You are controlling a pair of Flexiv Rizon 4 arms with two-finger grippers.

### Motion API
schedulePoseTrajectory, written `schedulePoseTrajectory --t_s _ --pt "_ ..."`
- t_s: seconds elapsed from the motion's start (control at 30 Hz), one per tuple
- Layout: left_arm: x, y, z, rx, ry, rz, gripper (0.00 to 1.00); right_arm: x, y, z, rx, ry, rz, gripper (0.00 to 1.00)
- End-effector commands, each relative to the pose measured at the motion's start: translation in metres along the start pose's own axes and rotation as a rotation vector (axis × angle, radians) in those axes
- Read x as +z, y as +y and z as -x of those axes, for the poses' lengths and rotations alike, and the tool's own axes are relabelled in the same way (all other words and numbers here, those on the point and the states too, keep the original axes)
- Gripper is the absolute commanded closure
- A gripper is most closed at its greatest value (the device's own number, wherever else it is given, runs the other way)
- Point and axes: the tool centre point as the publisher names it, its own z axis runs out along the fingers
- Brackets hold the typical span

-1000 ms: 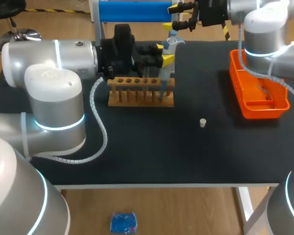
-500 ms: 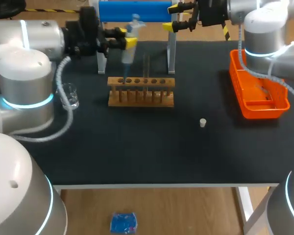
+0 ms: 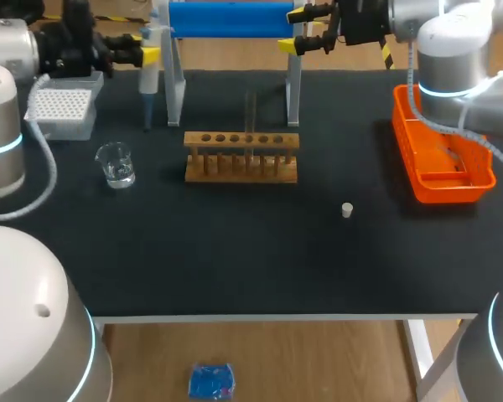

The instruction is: Invert the test tube, pick up the pipette, mount the tip to pipette, aspirate from beaker and dispense into the tube, eject the tip, return the pipette, and cap with the stopper.

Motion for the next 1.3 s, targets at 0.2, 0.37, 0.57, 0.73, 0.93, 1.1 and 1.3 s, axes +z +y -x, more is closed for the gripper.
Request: schedulePoseTrajectory --t_s 0.2,0.37,0.57,0.73,0.93,1.1,1.3 --pt "0.008 -0.011 0.032 -0.085 -0.115 0.074 1.00 -0.001 0.001 0.000 0.001 0.002 -0.004 0.00" --pt "0.025 -0.016 0.041 -0.120 -0.178 0.080 1.00 -0.001 0.001 0.000 0.001 0.002 -0.004 0.00" --pt "0.042 -0.016 0.055 -0.160 -0.256 0.084 1.00 -0.001 0.001 0.000 0.001 0.002 -0.004 0.00" --pt "0.052 -0.019 0.067 -0.185 -0.339 0.078 1.00 -0.001 0.001 0.000 0.001 0.002 -0.004 0.00" --pt "0.068 -0.028 0.076 -0.196 -0.427 0.084 1.00 -0.001 0.001 0.000 0.001 0.002 -0.004 0.00" --pt "0.082 -0.034 0.083 -0.221 -0.498 0.099 1.00 -0.001 0.001 0.000 0.001 0.002 -0.004 0.00" --pt "0.098 -0.034 0.092 -0.253 -0.562 0.123 1.00 -0.001 0.001 0.000 0.001 0.002 -0.004 0.00"
